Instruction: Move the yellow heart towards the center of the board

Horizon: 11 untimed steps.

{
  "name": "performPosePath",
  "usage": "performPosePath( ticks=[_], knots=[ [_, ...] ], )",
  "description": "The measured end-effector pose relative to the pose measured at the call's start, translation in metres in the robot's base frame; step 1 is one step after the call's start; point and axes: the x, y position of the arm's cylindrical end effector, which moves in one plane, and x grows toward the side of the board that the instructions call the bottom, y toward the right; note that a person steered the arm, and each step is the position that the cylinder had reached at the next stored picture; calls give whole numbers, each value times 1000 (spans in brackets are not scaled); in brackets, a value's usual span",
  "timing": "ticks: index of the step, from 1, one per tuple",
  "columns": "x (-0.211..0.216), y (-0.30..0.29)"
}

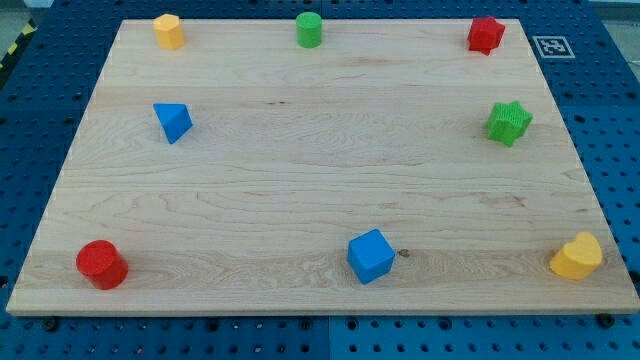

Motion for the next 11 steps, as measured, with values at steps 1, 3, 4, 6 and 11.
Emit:
performPosePath(
  ticks=[1, 3, 4, 6, 11],
  knots=[
    [9, -59],
    [1, -68],
    [-2, -94],
    [-2, -137],
    [-77, -147]
  ],
)
